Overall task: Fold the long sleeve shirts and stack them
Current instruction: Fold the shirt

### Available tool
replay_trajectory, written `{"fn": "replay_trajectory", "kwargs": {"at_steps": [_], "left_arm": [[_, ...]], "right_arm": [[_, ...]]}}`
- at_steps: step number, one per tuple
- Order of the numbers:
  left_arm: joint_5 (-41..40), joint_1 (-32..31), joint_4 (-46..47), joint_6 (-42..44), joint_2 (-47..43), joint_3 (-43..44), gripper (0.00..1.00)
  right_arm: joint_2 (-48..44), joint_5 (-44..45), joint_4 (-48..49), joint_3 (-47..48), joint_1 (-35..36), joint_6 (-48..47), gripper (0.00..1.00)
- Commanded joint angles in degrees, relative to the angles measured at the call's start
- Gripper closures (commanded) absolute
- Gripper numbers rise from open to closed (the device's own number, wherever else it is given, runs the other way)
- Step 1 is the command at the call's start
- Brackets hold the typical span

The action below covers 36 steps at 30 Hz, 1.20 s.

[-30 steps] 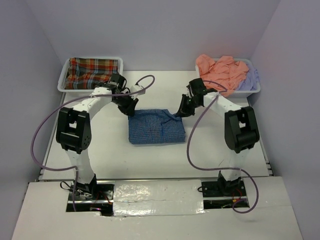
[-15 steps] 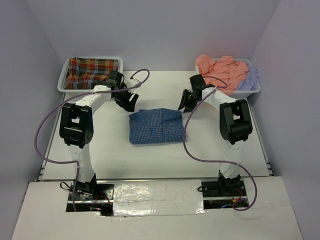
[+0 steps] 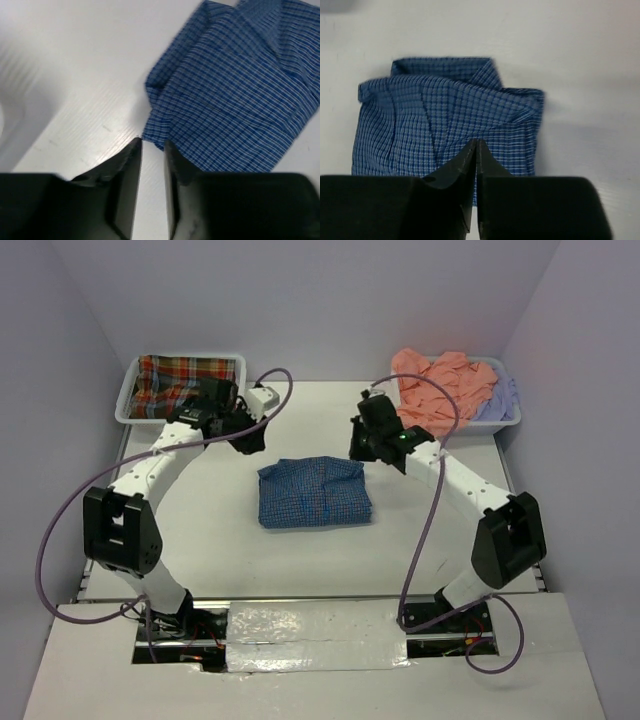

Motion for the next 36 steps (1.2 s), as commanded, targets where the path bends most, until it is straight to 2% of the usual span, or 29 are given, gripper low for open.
{"fn": "replay_trajectory", "kwargs": {"at_steps": [1, 3, 5, 10, 15, 19, 24, 28, 29, 36], "left_arm": [[5.2, -4.4, -0.7, 0.7, 0.1, -3.4, 0.66], [5.5, -5.6, -1.9, 1.2, 2.5, -3.7, 0.80], [5.0, -6.4, -2.3, 1.0, 4.4, -3.0, 0.84], [2.5, -6.3, -0.6, 1.3, 9.8, -1.4, 0.84], [-3.5, -6.3, 3.2, 1.0, 15.2, 1.2, 0.82], [-6.3, -6.3, 3.9, 0.6, 19.6, 4.2, 0.80], [-10.6, -6.2, 6.0, -0.8, 22.5, 7.1, 0.71], [-13.5, -6.0, 4.2, -1.1, 24.0, 13.3, 0.66], [-13.9, -6.1, 3.6, -0.9, 24.5, 14.6, 0.62], [-15.0, -4.7, 0.4, -1.6, 22.0, 22.1, 0.46]], "right_arm": [[3.3, -3.2, 4.4, -3.2, 2.2, 3.6, 0.94], [6.8, -5.5, 4.3, -2.2, 2.2, 5.6, 1.00], [9.3, -5.4, 3.6, -1.0, 2.3, 6.4, 1.00], [17.8, -4.5, 3.0, 5.3, 2.1, 6.7, 1.00], [26.6, -2.2, 0.7, 14.1, 0.7, 8.1, 1.00], [30.9, -2.5, 0.3, 16.7, -0.8, 8.9, 1.00], [32.9, -1.0, -0.2, 18.1, -1.8, 8.4, 1.00], [33.0, 1.4, -1.6, 20.6, -2.1, 6.8, 1.00], [33.2, 1.8, -2.1, 22.8, -2.3, 6.4, 0.99], [31.9, 8.1, -10.0, 33.4, -2.5, 1.9, 0.85]]}}
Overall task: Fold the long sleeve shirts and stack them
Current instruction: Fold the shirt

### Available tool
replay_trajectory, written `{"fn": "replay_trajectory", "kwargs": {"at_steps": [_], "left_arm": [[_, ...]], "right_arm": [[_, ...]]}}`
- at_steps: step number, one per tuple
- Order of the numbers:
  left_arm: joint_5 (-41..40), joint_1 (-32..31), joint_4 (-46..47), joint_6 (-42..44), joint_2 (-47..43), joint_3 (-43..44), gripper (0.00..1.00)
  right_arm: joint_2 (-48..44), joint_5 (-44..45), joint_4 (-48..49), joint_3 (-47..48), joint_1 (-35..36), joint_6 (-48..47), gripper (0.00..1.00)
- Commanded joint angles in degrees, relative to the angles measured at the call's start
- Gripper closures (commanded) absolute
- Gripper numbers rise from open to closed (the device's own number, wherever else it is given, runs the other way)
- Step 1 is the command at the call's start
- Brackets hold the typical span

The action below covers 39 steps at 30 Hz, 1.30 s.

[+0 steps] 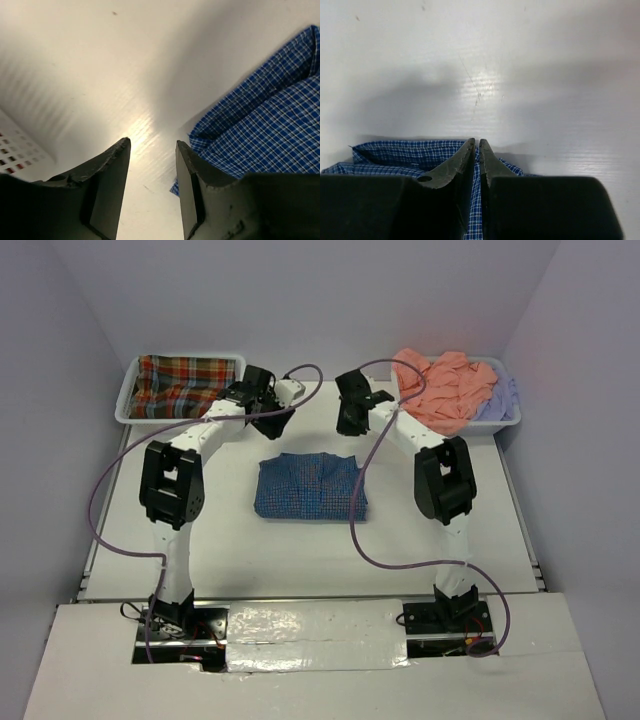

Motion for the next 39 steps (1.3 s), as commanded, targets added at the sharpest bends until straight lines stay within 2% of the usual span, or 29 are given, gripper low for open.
{"fn": "replay_trajectory", "kwargs": {"at_steps": [1, 4, 5, 6, 7, 9, 10, 12, 15, 17, 21, 22, 24, 35, 37, 38, 39], "left_arm": [[-0.6, 1.0, -1.8, -1.8, -3.1, 2.2, 0.45], [4.8, 1.9, -2.4, -3.2, -7.5, -2.3, 0.44], [10.3, 3.3, -2.4, -4.1, -10.5, -4.3, 0.43], [13.5, 4.4, -1.6, -6.0, -12.1, -9.4, 0.41], [16.4, 5.3, -1.0, -7.1, -15.0, -11.9, 0.40], [22.3, 7.7, 0.8, -10.8, -17.8, -20.4, 0.38], [23.6, 8.3, 3.4, -11.9, -20.3, -22.8, 0.37], [25.3, 8.7, 6.1, -13.7, -22.5, -29.9, 0.35], [26.7, 8.7, 10.2, -17.4, -25.0, -35.2, 0.25], [27.7, 8.8, 11.8, -18.1, -25.1, -36.1, 0.19], [29.4, 8.9, 11.5, -18.5, -22.9, -37.9, 0.02], [30.3, 9.0, 11.5, -18.5, -21.5, -38.2, 0.01], [31.1, 9.1, 12.2, -20.6, -20.1, -39.6, 0.01], [33.1, 9.1, 12.7, -19.5, -11.3, -41.6, 0.01], [36.0, 9.1, 13.6, -19.6, -11.4, -42.3, 0.08], [39.4, 9.1, 13.9, -19.5, -11.2, -42.6, 0.23], [40.8, 8.9, 13.9, -19.5, -11.1, -42.4, 0.32]], "right_arm": [[-2.1, 5.3, -5.0, 5.1, -0.5, -2.8, 0.84], [-6.0, 5.3, -6.3, 3.2, -0.1, -2.6, 0.80], [-9.8, 4.5, -5.5, -1.6, 0.2, -2.3, 0.77], [-12.1, 3.8, -3.4, -4.6, 0.4, -2.1, 0.66], [-16.5, 2.9, -2.2, -11.0, 0.6, -1.4, 0.60], [-20.5, 1.0, 0.7, -16.9, 0.9, -0.6, 0.55], [-24.2, 0.7, 1.5, -22.1, 1.0, 0.2, 0.54], [-27.6, -0.5, 3.9, -26.9, 1.5, 1.1, 0.52], [-31.8, -4.1, 7.3, -34.6, 1.8, 3.0, 0.44], [-33.1, -5.6, 8.7, -38.7, 1.9, 3.9, 0.42], [-33.3, -8.4, 13.3, -44.1, 1.8, 5.2, 0.40], [-32.9, -9.6, 14.2, -45.8, 1.9, 5.6, 0.40], [-32.0, -11.2, 16.3, -47.8, 1.9, 6.1, 0.40], [-27.2, -12.5, 21.2, -51.9, 1.9, 8.0, 0.42], [-27.1, -13.1, 22.2, -52.3, 1.9, 8.2, 0.42], [-27.0, -13.1, 22.4, -52.5, 1.9, 8.4, 0.42], [-27.0, -13.1, 22.6, -52.5, 1.9, 8.4, 0.42]]}}
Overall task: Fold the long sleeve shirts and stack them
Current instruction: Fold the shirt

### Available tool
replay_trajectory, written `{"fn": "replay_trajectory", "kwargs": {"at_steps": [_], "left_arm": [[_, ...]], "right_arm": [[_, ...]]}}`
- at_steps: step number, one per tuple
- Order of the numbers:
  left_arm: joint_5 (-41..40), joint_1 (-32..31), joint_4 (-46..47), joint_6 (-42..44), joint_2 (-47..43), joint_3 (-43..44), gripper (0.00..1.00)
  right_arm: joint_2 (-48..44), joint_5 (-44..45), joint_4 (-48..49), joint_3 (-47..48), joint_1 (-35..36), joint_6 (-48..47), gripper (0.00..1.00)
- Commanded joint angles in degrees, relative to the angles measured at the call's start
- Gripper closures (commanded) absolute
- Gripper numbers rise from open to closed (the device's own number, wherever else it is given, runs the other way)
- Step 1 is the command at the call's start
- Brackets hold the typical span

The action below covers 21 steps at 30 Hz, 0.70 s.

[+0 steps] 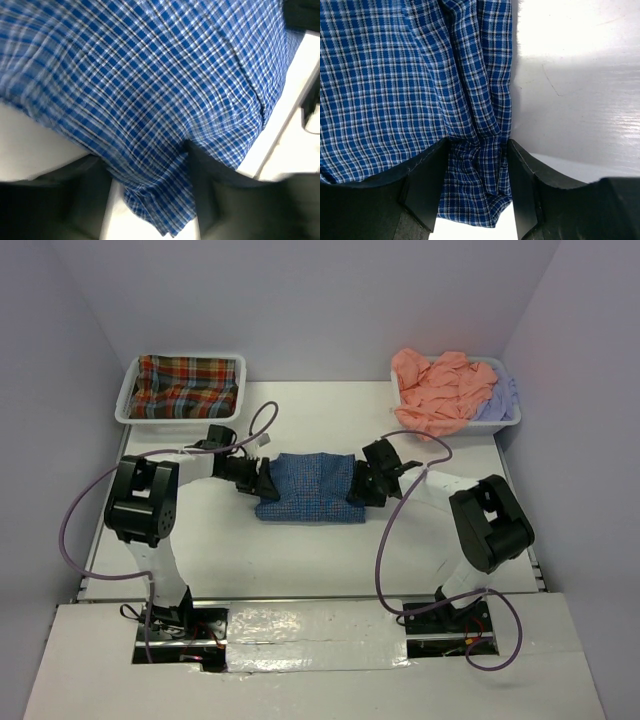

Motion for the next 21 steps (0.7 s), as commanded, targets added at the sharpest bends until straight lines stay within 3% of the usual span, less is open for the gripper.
{"fn": "replay_trajectory", "kwargs": {"at_steps": [1, 2, 3, 4, 5, 10, 12, 21], "left_arm": [[6.4, -0.2, -1.4, 1.2, 2.9, -1.7, 0.40], [7.7, -0.2, -1.8, 1.2, 3.3, -1.1, 0.47], [9.5, -0.2, -2.3, 1.2, 4.2, -0.6, 0.75], [10.2, -0.2, -2.7, 3.2, 4.5, 0.4, 0.90], [10.4, -0.2, -3.7, 3.8, 4.8, 0.7, 1.00], [9.8, 3.2, -4.1, 5.0, 1.4, 1.2, 1.00], [5.7, 3.6, -5.4, 8.9, -3.4, 0.4, 1.00], [-1.6, 3.6, -7.6, 14.3, -11.0, -1.5, 1.00]], "right_arm": [[0.8, -0.8, 2.8, -1.1, 0.4, 0.8, 0.42], [0.8, -0.9, 3.2, -1.1, 0.3, 0.8, 0.43], [0.9, -1.3, 3.3, -1.2, 0.5, 1.0, 0.43], [0.9, -1.4, 3.5, -1.3, 0.4, 0.9, 0.43], [0.7, -1.4, 3.5, -1.3, 0.4, 1.0, 0.43], [-1.8, 1.8, 2.4, -3.0, 0.3, 1.2, 0.46], [-2.3, 3.9, 1.4, -3.5, 0.2, 0.9, 0.57], [-4.8, 4.0, 0.5, -3.3, 0.5, -0.2, 0.52]]}}
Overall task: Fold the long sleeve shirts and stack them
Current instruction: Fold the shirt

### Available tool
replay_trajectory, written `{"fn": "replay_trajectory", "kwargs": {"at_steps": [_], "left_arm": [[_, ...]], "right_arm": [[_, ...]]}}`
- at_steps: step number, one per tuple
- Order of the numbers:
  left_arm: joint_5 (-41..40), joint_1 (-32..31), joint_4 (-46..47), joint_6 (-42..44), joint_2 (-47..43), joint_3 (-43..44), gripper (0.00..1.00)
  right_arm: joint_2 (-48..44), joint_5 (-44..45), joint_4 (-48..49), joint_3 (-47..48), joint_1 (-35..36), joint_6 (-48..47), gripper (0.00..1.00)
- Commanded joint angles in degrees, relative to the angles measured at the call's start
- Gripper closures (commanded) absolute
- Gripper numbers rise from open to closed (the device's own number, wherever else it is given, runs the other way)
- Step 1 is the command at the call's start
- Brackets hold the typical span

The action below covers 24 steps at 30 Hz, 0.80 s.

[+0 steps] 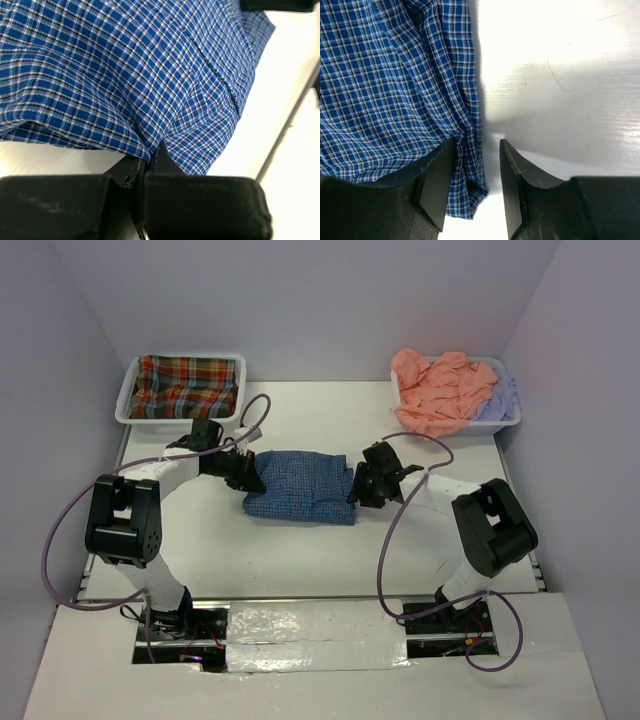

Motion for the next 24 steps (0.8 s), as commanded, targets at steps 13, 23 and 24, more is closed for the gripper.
{"fn": "replay_trajectory", "kwargs": {"at_steps": [13, 23, 24], "left_arm": [[-6.6, 0.8, -1.8, 3.9, 2.7, 1.6, 0.16], [-24.9, 1.1, -8.5, 10.3, -13.1, 5.2, 0.01], [-26.0, 1.1, -9.2, 10.8, -15.0, 5.8, 0.01]], "right_arm": [[-5.6, 15.7, -13.2, 13.6, 11.3, -3.9, 0.40], [-17.0, 29.2, -13.4, 14.5, 14.6, -4.4, 0.00], [-18.5, 29.5, -12.8, 13.8, 14.6, -5.2, 0.00]]}}
